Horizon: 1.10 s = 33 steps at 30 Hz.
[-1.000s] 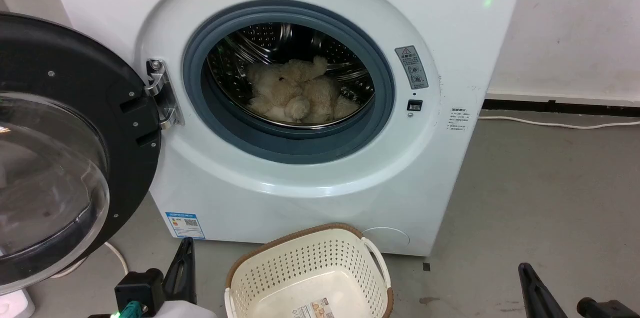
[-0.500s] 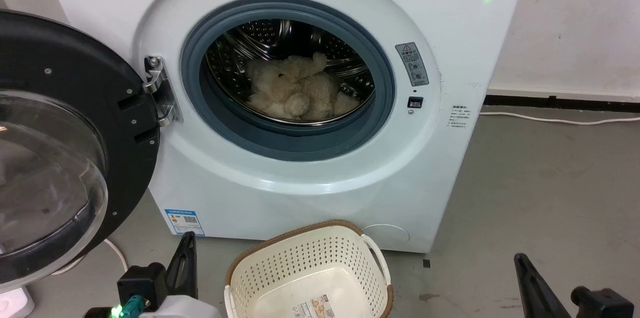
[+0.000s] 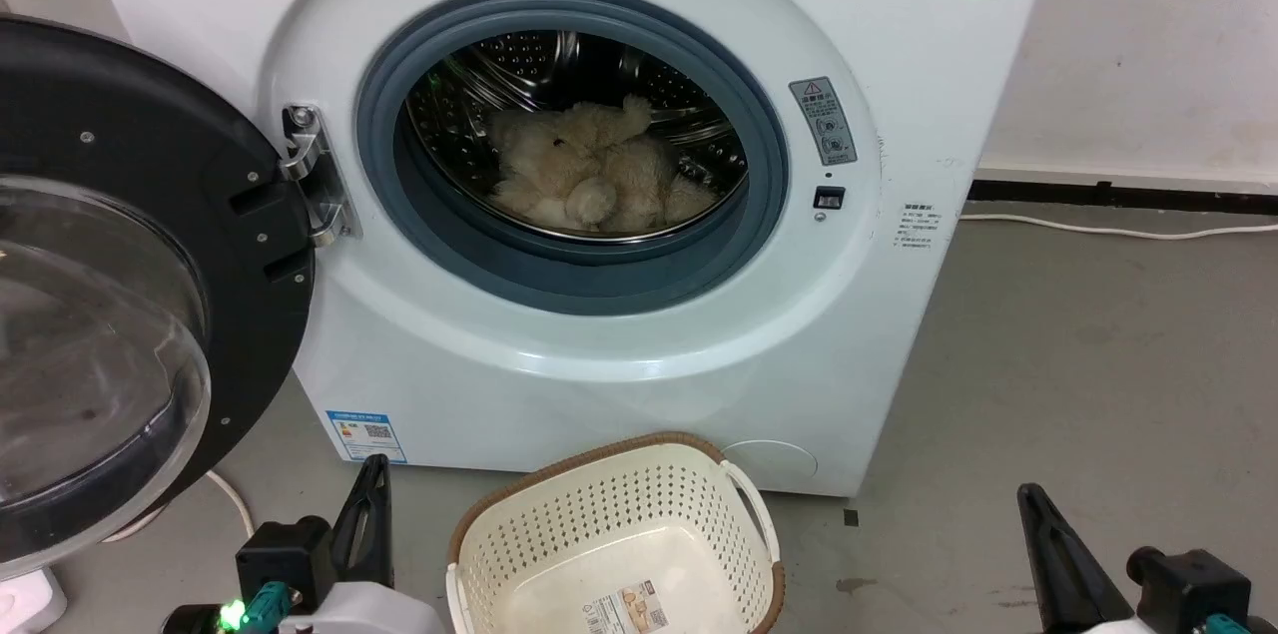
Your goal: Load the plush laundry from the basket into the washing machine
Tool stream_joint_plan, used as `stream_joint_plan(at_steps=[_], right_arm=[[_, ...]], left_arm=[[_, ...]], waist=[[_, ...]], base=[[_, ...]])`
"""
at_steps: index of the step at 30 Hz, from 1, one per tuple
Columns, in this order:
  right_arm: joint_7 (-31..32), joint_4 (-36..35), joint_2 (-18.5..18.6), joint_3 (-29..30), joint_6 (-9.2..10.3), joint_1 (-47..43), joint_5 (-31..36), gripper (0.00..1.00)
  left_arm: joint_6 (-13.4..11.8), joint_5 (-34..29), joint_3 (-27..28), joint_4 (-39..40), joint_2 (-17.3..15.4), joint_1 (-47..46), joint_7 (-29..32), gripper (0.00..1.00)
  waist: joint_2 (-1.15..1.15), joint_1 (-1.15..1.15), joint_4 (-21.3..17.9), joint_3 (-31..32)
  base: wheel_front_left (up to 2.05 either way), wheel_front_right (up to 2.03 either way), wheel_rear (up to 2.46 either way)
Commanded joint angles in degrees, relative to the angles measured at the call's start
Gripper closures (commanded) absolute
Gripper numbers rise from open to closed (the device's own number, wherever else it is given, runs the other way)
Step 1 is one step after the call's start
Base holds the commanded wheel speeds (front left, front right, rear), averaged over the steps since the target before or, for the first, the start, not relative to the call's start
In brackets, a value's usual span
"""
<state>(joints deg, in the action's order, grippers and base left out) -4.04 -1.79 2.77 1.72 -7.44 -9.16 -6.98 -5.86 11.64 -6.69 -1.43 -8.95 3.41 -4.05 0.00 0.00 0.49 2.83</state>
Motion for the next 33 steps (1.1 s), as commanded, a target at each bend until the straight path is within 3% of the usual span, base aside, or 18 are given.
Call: stream_joint_plan(at_steps=[1, 33], right_arm=[[0.3, 0.3, 0.0, -0.1, -0.02, 1.0, 0.6, 1.00], [2.2, 1.0, 0.1, -0.9, -0.03, 5.1, 3.8, 1.00]], left_arm=[[0.2, -0.7, 0.3, 0.3, 0.4, -1.0, 0.2, 1.00], [3.0, -6.2, 3.5, 0.9, 3.2, -2.2, 2.1, 1.00]], waist=[[0.00, 0.00, 0.0, 0.0], [0.00, 0.00, -0.2, -1.4]], base=[[0.00, 0.00, 0.00], [0.00, 0.00, 0.00]])
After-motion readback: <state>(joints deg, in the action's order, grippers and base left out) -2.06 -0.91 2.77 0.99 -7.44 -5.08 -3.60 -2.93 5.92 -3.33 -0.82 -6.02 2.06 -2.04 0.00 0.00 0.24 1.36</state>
